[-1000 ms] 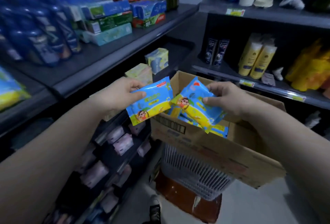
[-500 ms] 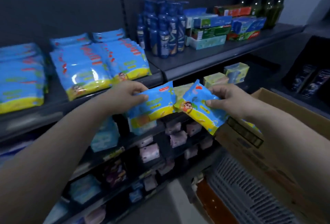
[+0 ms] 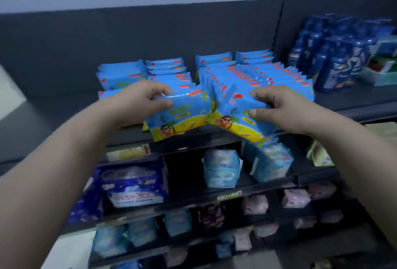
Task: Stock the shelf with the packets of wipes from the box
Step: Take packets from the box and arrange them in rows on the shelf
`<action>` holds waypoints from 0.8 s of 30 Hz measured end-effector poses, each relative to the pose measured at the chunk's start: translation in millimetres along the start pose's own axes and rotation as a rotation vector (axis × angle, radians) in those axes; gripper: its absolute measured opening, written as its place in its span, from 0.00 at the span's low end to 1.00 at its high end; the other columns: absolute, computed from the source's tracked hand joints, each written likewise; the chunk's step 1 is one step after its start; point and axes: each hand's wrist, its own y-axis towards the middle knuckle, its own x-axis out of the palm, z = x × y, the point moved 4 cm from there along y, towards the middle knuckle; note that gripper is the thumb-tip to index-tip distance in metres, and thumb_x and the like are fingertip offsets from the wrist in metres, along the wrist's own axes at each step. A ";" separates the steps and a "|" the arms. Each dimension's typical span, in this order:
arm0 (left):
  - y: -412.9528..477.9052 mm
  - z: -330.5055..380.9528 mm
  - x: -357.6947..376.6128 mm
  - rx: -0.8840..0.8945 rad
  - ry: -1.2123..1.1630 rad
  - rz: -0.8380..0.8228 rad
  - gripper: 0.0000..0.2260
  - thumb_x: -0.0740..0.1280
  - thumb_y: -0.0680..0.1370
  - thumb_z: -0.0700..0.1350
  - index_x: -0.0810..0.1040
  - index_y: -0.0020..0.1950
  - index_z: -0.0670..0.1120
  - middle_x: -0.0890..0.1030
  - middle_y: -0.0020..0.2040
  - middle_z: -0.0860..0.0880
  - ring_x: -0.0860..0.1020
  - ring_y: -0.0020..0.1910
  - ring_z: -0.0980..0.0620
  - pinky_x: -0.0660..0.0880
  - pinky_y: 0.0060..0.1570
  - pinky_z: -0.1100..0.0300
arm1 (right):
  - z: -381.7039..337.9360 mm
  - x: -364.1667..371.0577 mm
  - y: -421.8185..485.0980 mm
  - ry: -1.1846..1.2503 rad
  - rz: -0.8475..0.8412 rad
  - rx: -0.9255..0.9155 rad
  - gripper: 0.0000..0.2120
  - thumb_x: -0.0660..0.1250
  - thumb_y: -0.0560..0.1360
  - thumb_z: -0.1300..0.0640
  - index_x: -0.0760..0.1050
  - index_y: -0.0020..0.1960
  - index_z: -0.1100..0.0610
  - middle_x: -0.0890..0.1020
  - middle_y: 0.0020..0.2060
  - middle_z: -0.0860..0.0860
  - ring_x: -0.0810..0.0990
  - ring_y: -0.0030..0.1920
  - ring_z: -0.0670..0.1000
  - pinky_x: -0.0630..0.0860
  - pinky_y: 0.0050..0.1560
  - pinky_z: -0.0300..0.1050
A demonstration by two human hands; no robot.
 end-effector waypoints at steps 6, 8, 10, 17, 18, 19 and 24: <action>-18.5 -86.8 -66.1 -0.147 -0.006 0.010 0.08 0.67 0.70 0.55 0.80 0.45 0.54 0.83 0.44 0.48 0.76 0.41 0.52 0.74 0.51 0.51 | -67.0 47.6 73.5 -0.280 -0.031 -0.152 0.09 0.68 0.75 0.56 0.72 0.54 0.48 0.78 0.43 0.44 0.74 0.41 0.43 0.68 0.41 0.34; -19.8 -110.3 -70.4 -0.183 0.054 -0.035 0.02 0.70 0.74 0.49 0.81 0.46 0.53 0.82 0.42 0.48 0.75 0.40 0.52 0.73 0.47 0.56 | -76.8 69.2 92.2 -0.376 -0.088 -0.142 0.15 0.67 0.75 0.54 0.71 0.61 0.49 0.78 0.50 0.48 0.75 0.49 0.48 0.69 0.49 0.40; -18.3 -127.9 -65.6 -0.201 0.167 -0.084 0.06 0.69 0.76 0.44 0.81 0.52 0.49 0.82 0.45 0.48 0.77 0.42 0.51 0.73 0.46 0.59 | -81.0 90.1 103.7 -0.519 -0.158 -0.131 0.18 0.66 0.76 0.52 0.69 0.65 0.49 0.78 0.55 0.52 0.75 0.53 0.53 0.69 0.53 0.44; -15.9 -146.0 -29.3 -0.154 0.365 -0.115 0.23 0.69 0.74 0.53 0.71 0.67 0.48 0.76 0.63 0.47 0.74 0.60 0.47 0.69 0.55 0.58 | -73.6 112.7 123.8 -0.827 -0.203 -0.068 0.28 0.65 0.75 0.48 0.60 0.72 0.49 0.73 0.65 0.51 0.70 0.65 0.56 0.60 0.65 0.50; -12.2 -146.5 -29.7 -0.138 0.394 -0.048 0.22 0.68 0.75 0.52 0.71 0.66 0.48 0.77 0.62 0.46 0.74 0.59 0.45 0.69 0.56 0.55 | -72.8 114.5 128.3 -0.820 -0.172 -0.069 0.27 0.65 0.75 0.49 0.60 0.72 0.49 0.72 0.66 0.51 0.69 0.66 0.55 0.59 0.66 0.51; -7.7 -146.7 -31.2 -0.119 0.436 0.029 0.20 0.68 0.75 0.51 0.72 0.65 0.47 0.77 0.60 0.45 0.75 0.58 0.43 0.70 0.56 0.53 | -71.1 116.6 133.8 -0.823 -0.124 -0.078 0.27 0.65 0.76 0.51 0.61 0.72 0.50 0.72 0.65 0.51 0.68 0.65 0.56 0.59 0.65 0.51; 5.4 -154.2 -26.4 -0.094 0.534 0.237 0.22 0.69 0.74 0.50 0.72 0.66 0.46 0.75 0.58 0.42 0.74 0.56 0.39 0.66 0.61 0.46 | -61.4 127.2 150.6 -0.811 0.124 -0.112 0.27 0.66 0.73 0.60 0.65 0.71 0.53 0.70 0.61 0.56 0.66 0.62 0.60 0.58 0.65 0.55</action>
